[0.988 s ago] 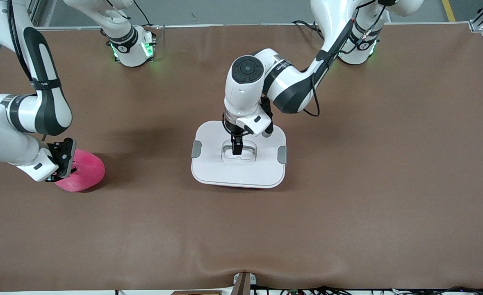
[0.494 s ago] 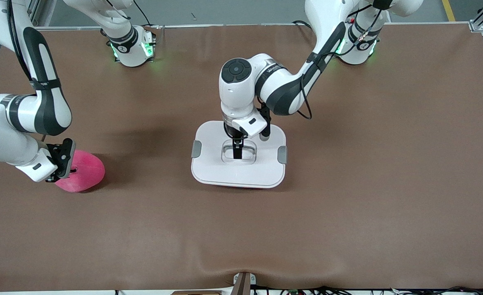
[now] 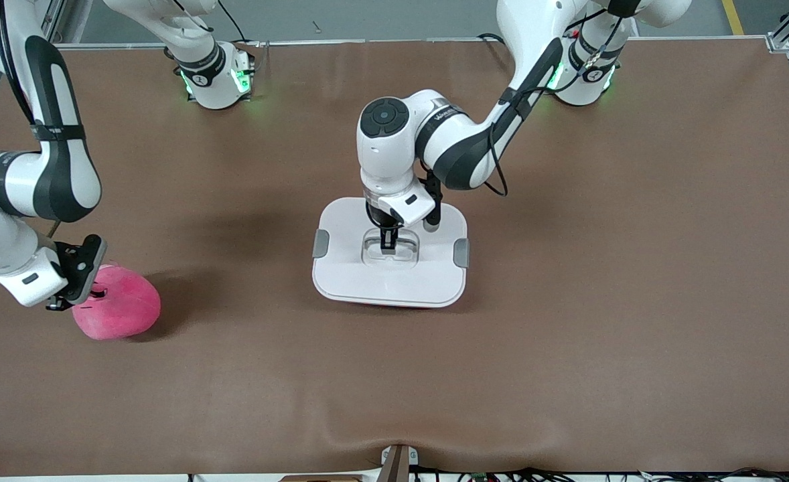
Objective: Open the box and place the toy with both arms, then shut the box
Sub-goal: 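Lift the lid off with the left gripper while the right gripper lifts the toy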
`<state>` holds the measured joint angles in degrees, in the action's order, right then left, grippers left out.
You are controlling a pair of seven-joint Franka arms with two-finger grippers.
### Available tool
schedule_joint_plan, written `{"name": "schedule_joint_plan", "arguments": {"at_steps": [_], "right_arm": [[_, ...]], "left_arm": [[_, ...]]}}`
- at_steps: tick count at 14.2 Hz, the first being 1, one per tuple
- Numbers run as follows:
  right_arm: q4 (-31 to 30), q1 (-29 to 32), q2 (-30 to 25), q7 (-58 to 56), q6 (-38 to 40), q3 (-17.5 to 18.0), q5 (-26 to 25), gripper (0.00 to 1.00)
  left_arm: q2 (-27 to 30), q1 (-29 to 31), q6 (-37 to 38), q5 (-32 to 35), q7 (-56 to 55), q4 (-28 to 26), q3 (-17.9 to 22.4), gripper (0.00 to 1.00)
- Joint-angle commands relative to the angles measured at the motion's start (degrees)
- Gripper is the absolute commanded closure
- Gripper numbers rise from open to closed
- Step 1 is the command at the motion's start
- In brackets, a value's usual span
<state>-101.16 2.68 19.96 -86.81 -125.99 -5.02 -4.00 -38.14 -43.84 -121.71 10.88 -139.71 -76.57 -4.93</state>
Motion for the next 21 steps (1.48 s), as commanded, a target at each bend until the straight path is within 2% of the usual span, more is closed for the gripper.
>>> {"name": "schedule_joint_plan", "arguments": {"at_steps": [1, 4, 6, 8, 11, 15, 19, 21], "right_arm": [[3.77, 1.10, -0.62, 7.14, 3.01, 0.63, -0.66, 1.00], [8.78, 1.27, -0.27, 13.93, 10.21, 0.71, -0.48, 1.00], [10.81, 0.57, -0.27, 19.01, 14.09, 0.80, -0.22, 1.00], [11.08, 0.13, -0.27, 26.56, 15.77, 1.07, -0.04, 1.00], [11.42, -1.36, -0.45, 35.19, 18.39, 1.07, 3.90, 1.00], [12.75, -2.68, -0.54, 44.87, 23.24, 1.15, 4.88, 1.00], [12.75, -2.77, -0.80, 51.01, 26.31, 1.07, 9.71, 1.00], [12.75, -3.03, -0.89, 55.32, 27.11, 1.33, 10.06, 1.00]], "left_arm": [[-0.88, -0.63, -0.20, 1.24, 0.05, 0.72, 0.62, 0.61], [-1.06, -0.63, -0.20, 1.24, 0.05, 0.72, 0.71, 0.78], [-1.06, -0.63, -0.20, 1.24, -0.03, 0.72, 0.71, 0.92], [-0.97, -0.54, -0.20, 1.24, -0.12, 0.72, 0.62, 0.97], [-0.71, -0.54, -0.20, 1.16, -0.12, 0.81, 0.62, 1.00], [0.34, -0.45, -0.20, 1.07, 0.05, 0.89, 0.53, 1.00], [1.05, -0.37, 0.41, 1.07, 0.14, 0.89, 0.44, 1.00], [2.01, -0.28, 1.64, 1.07, 0.14, 0.89, 0.44, 1.00]]}}
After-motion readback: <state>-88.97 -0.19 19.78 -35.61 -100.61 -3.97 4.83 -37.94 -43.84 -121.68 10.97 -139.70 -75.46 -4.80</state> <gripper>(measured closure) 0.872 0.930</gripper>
